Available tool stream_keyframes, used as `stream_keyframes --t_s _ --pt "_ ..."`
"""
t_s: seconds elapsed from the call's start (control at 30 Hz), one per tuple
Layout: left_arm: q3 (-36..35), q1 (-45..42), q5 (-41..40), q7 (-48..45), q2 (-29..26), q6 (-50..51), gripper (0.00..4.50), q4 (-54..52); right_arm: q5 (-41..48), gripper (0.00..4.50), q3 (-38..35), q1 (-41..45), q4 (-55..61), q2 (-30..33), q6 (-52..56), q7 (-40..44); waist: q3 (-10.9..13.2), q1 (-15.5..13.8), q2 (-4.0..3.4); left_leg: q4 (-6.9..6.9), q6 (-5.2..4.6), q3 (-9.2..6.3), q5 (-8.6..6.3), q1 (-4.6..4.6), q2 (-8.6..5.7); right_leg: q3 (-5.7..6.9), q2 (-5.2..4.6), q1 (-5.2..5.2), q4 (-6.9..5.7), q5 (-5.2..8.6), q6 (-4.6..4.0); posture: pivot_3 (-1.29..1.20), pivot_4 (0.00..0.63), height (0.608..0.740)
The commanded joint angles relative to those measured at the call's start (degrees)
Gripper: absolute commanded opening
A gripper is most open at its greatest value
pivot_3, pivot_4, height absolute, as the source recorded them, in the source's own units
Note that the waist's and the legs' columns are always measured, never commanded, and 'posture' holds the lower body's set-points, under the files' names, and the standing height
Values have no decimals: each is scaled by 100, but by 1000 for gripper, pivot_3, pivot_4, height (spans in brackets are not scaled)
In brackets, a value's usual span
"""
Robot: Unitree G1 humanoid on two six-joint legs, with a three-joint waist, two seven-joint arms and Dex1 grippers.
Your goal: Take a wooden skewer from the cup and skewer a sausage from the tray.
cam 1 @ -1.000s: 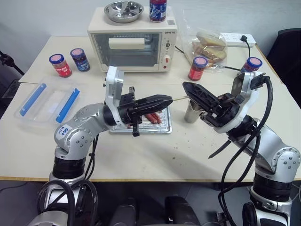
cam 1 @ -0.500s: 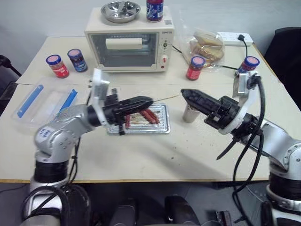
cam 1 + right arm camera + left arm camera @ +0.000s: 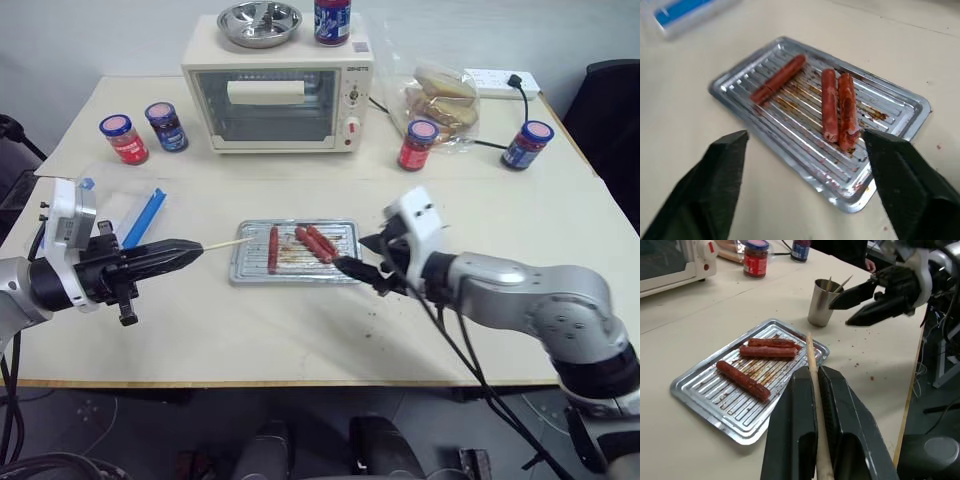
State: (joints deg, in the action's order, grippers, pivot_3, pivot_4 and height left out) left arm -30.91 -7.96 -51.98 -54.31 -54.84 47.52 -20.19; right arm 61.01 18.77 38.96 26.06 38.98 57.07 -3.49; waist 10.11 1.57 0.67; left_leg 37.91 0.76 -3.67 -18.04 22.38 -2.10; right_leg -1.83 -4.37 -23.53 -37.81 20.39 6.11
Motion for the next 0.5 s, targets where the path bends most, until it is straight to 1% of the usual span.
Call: stream_keyframes --t_s 0.03,0.1,0.2,0.23,0.27,0.4,0.5 --pt "-121 37 -239 230 125 2 0 -426 -1438 4023 533 477 -536 -326 -480 544 0 11 0 -1 0 0 0 0 0 0 0 -1 -1 0 0 0 150 740" --pt "-86 19 -324 398 223 29 0 -559 -1938 4023 591 675 -955 -572 -665 757 0 26 0 -3 0 0 0 1 0 -1 1 -6 -4 0 0 0 150 740" --pt "-37 -18 -407 577 331 33 0 -675 -2451 4023 573 895 -1466 -939 -845 1075 0 27 0 -6 2 1 1 2 0 0 2 -11 -7 0 0 0 150 740" --pt "-12 -41 -425 637 362 25 0 -702 -2587 3652 562 935 -1592 -1046 -881 1169 0 24 0 -7 3 1 2 2 -1 0 2 -12 -8 0 0 0 150 740" --pt "3 -53 -447 680 380 19 0 -720 -2715 3506 569 964 -1691 -1136 -911 1267 0 25 0 -7 3 1 2 1 -1 1 2 -11 -8 0 0 0 150 740" --pt "13 -70 -488 749 390 1 0 -728 -3240 2381 620 1040 -2002 -1470 -999 1622 0 27 0 -7 3 1 2 2 -3 1 2 -12 -11 0 0 0 150 740" --pt "-4 -88 -469 748 366 -42 0 -662 -3602 2381 609 1112 -2260 -1745 -1051 1768 0 34 0 -7 4 1 2 1 -3 1 2 -12 -12 0 0 0 150 740"
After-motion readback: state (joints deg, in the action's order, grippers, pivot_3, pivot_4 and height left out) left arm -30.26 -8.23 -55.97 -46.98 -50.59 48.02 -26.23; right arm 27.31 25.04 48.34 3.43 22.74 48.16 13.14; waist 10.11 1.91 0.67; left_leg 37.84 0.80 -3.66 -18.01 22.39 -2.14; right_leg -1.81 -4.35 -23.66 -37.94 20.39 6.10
